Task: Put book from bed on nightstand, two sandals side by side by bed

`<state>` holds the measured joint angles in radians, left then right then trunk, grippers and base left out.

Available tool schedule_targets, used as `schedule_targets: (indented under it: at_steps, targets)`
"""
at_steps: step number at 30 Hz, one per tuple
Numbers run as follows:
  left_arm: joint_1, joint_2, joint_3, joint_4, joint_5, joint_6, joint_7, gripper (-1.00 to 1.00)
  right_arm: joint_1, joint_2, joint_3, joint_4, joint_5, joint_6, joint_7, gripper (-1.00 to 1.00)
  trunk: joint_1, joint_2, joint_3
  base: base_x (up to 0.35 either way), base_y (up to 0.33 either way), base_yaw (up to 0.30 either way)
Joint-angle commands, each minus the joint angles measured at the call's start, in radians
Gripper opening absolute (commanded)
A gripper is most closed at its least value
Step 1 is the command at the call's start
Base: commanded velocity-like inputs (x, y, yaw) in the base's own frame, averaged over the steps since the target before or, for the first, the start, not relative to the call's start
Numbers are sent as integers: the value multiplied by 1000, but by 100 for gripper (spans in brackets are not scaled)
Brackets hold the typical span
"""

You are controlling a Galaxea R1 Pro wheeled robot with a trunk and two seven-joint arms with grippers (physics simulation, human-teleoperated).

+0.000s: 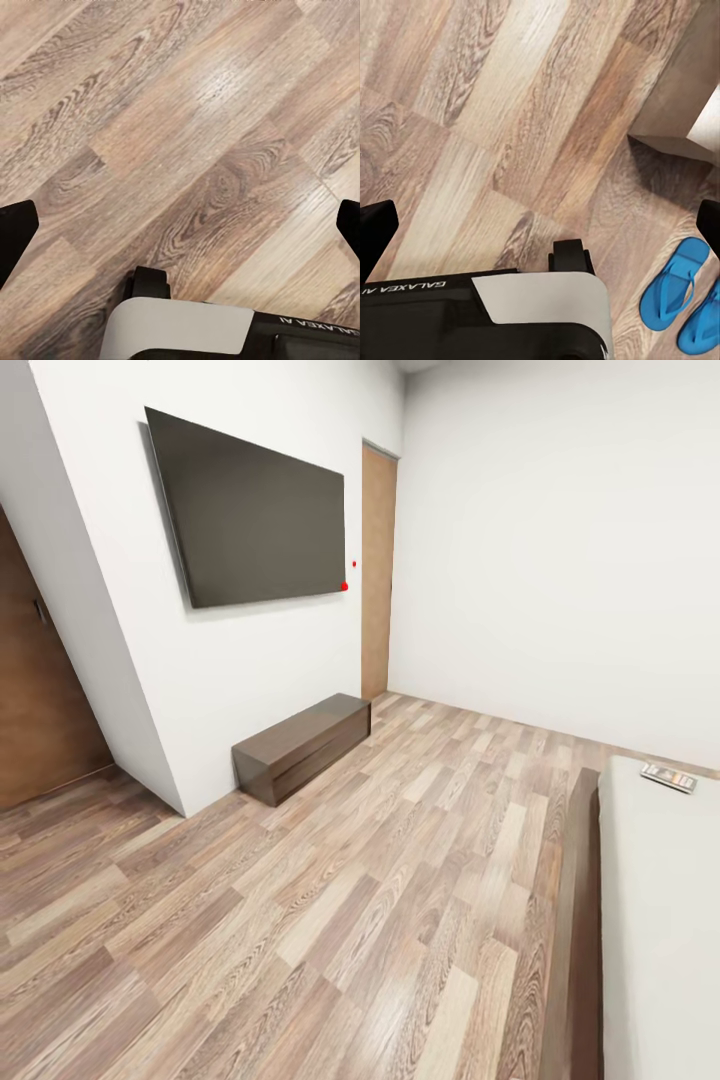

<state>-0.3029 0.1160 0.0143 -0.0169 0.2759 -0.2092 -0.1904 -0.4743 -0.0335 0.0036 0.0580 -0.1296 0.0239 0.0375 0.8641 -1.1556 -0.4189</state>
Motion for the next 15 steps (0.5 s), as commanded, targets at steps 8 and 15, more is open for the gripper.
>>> schedule_targets:
  at_steps: [8, 15]
  targets:
    - [-1, -1, 1, 2, 7, -2, -6, 100, -1, 0, 1, 2, -10, 1, 4, 100, -4, 7, 2, 0, 0, 0]
    - [-1, -7, 1, 1, 7, -2, -7, 100, -1, 0, 1, 2, -10, 1, 4, 100, -31, 56, 24, 0, 0, 0]
